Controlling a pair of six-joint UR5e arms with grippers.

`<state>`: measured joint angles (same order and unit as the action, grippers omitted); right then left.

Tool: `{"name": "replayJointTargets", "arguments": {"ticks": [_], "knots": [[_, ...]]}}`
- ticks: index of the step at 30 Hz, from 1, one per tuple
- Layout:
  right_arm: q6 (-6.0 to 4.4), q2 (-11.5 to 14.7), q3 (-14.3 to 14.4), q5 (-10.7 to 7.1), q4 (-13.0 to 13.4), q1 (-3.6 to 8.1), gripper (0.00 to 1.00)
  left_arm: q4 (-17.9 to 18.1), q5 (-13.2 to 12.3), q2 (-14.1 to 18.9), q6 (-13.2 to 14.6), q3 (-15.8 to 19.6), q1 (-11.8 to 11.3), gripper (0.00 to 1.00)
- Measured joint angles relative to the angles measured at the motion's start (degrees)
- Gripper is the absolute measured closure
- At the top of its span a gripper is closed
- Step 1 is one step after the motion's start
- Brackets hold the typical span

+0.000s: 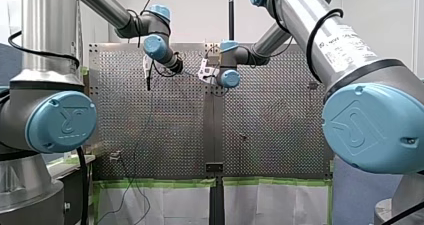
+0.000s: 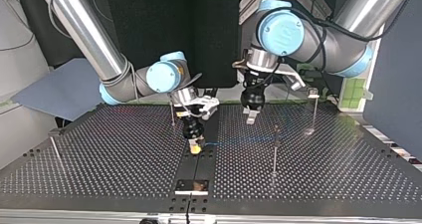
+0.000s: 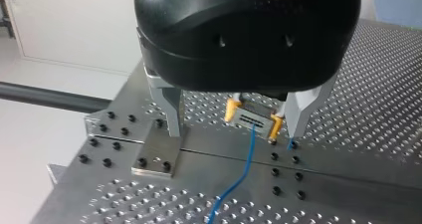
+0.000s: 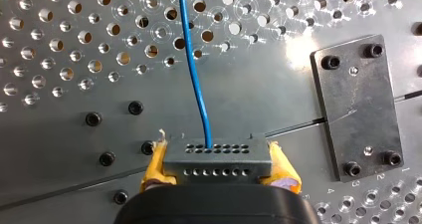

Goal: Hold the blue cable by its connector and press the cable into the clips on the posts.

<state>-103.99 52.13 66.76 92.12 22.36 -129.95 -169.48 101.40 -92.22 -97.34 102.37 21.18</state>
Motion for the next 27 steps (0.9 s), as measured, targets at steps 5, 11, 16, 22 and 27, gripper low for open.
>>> {"name": "replayJointTargets", "arguments": {"ticks": [5,11,16,22,27], "knots": [[0.06,0.0,0.0,0.0,0.0,-0.01,1.0,2.7,2.6,-2.4,0.1,0.0,0.1,0.0],[0.09,0.0,0.0,0.0,0.1,-0.06,1.0,4.9,5.9,-5.0,0.7,-0.9,-0.3,0.0],[0.13,0.0,0.0,0.0,0.1,-0.08,1.0,5.2,8.9,-7.4,1.5,-3.6,-0.4,0.0],[0.17,0.0,0.0,0.0,0.1,-0.08,1.0,4.7,10.7,-7.9,1.7,-7.1,-0.5,0.0],[0.18,0.0,0.0,0.03,0.1,-0.08,1.0,4.7,10.9,-8.0,1.8,-9.6,-0.8,0.0]]}}
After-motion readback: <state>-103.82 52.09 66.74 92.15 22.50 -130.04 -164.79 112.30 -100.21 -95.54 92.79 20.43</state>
